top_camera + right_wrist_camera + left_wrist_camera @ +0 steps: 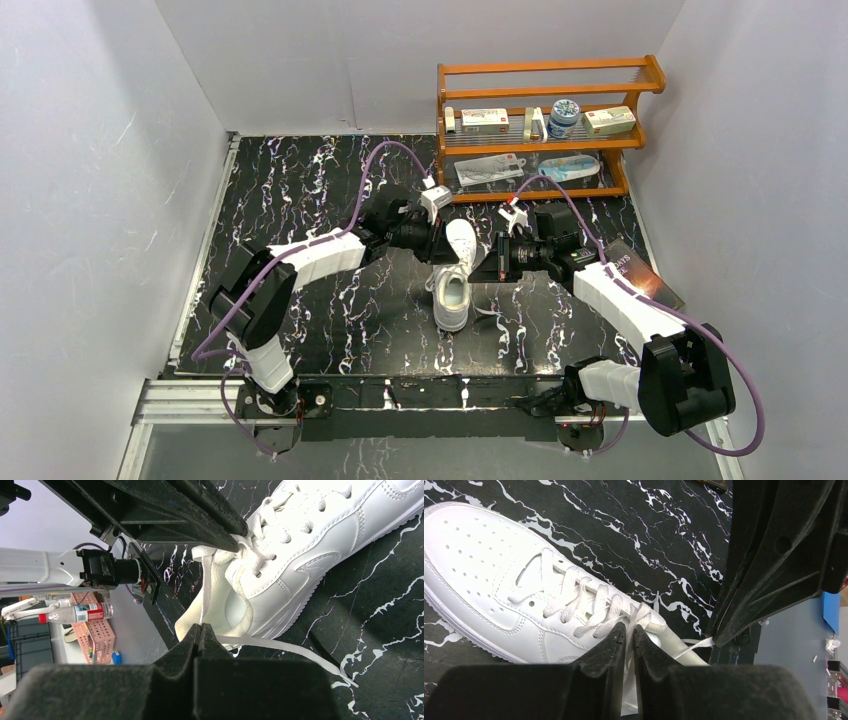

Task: Tie the shoes

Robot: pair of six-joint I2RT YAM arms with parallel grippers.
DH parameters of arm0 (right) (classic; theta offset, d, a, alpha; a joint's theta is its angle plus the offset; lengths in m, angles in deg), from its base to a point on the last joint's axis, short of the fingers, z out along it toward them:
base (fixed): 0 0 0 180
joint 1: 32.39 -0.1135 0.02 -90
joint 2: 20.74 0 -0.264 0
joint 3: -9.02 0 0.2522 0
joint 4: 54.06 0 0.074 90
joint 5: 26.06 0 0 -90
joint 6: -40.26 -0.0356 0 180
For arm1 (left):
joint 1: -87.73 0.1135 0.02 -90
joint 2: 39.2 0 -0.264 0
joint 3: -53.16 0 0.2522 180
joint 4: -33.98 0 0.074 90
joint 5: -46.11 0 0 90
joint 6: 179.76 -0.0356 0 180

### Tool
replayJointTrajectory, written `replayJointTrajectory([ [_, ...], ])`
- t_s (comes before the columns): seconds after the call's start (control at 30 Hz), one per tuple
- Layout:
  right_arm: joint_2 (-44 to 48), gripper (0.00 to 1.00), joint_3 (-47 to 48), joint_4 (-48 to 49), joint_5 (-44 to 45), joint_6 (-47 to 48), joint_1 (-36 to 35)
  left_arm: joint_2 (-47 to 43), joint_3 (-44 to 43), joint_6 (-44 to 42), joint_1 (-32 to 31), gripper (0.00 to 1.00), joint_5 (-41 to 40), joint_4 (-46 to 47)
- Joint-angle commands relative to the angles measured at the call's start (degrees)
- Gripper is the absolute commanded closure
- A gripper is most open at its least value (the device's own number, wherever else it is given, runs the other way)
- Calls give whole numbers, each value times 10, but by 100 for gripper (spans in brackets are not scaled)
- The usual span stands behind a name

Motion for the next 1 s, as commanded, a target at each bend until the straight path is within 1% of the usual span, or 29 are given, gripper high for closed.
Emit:
replayJointTrajectory([
  [0.0,10,100,12,23,-11,-8,1,-10,-30,-15,-3,95,-4,-3],
  [0.1,6,100,19,23,2,-18,1,-19,-32,-1,-3,100,-9,3],
  [0.23,6,100,17,51,39,-63,0,-43,-14,26,-3,100,-8,22],
  [0.4,-2,100,-12,137,76,-141,0,-52,-1,34,-3,100,-5,20],
  [0.6,-24,100,-25,178,107,-178,-8,-65,4,39,-3,100,-6,19],
  [0.67,-31,100,-35,207,110,-198,-11,-67,4,41,-3,100,-6,17],
  [0.8,-47,100,-31,221,131,-209,-35,-70,4,46,-2,100,-4,17],
  [0.9,-48,100,-30,219,181,-228,-60,-72,4,48,-3,100,-3,14],
  [0.97,-45,100,-34,237,214,-242,-80,-74,9,51,-2,100,0,13],
])
